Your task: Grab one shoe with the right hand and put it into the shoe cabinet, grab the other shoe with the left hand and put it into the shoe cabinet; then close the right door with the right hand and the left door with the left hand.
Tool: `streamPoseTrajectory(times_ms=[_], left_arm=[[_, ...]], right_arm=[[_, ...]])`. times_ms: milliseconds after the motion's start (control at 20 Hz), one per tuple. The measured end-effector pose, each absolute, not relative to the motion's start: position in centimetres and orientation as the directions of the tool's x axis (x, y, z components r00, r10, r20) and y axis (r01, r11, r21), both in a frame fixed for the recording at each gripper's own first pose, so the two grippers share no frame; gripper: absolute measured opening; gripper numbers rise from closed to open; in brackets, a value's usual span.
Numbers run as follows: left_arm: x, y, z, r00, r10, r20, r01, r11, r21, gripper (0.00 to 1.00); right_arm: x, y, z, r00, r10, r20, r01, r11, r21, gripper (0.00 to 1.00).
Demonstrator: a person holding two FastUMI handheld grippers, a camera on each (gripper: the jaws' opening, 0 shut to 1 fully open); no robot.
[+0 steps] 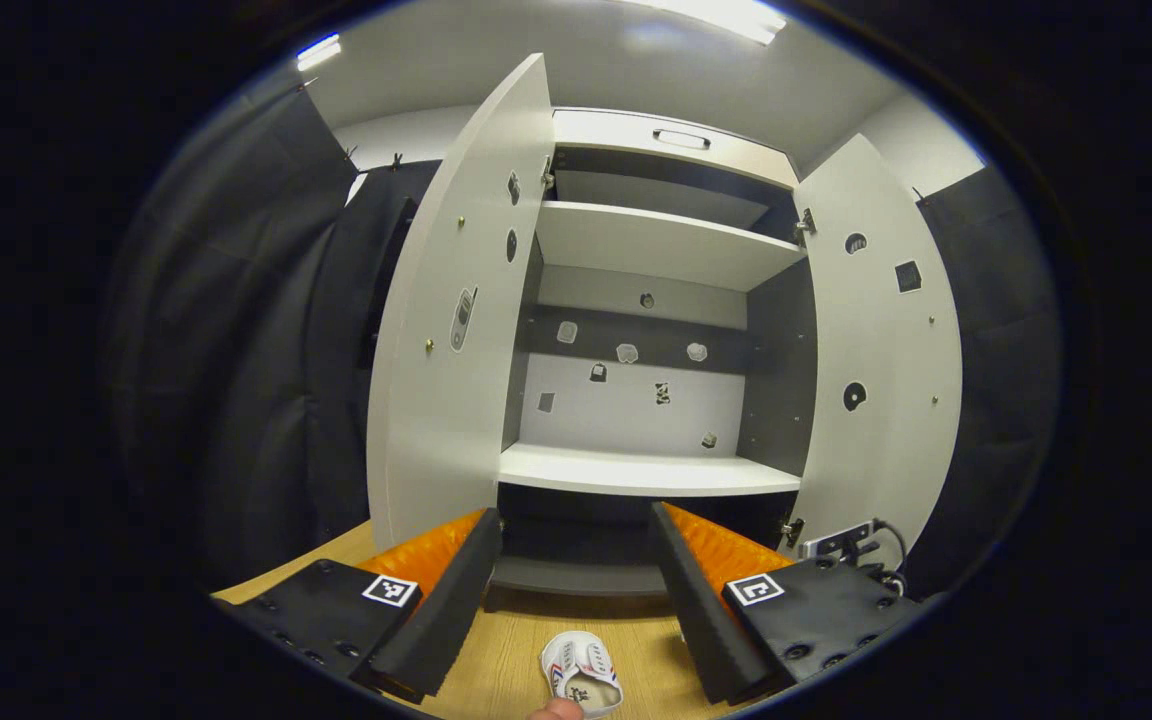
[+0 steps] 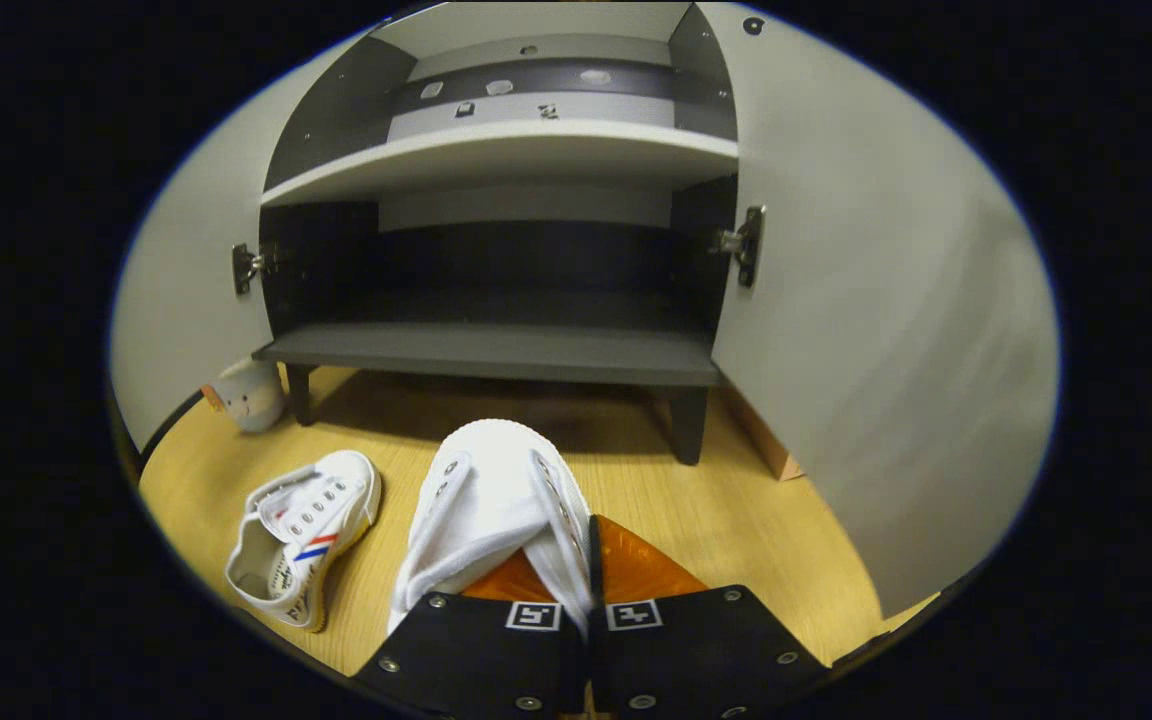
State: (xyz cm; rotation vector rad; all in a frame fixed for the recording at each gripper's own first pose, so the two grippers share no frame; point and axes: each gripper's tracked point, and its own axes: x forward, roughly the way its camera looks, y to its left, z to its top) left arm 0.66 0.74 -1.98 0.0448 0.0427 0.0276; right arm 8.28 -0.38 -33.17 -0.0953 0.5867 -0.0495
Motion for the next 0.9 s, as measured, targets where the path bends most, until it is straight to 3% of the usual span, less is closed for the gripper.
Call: streamPoseTrajectory(times_ms=[150,450,700,900], left_arm=[[0.7,0.0,-2.6,0.999,0.009,-0.047,-0.007,0.999,0.044,0.96],[0.7,-1.0,-2.3,0.999,-0.025,-0.022,0.026,0.998,0.055,0.96],[0.5,-0.7,-2.6,0.999,-0.021,-0.024,0.022,0.999,0.035,0.96],[0.3,-0.1,-2.8,1.0,-0.009,-0.03,0.01,1.0,0.025,0.96]], right_arm=[[7.7,1.0,-26.7,0.866,-0.046,-0.499,0.035,0.999,-0.032,0.02],[10.8,1.1,-13.4,0.943,-0.095,-0.317,0.092,0.995,-0.026,0.02],[16.4,2.0,-5.5,0.968,-0.07,-0.243,0.072,0.997,-0.001,0.02],[23.8,1.2,-1.6,0.975,-0.125,-0.184,0.117,0.992,-0.052,0.01]])
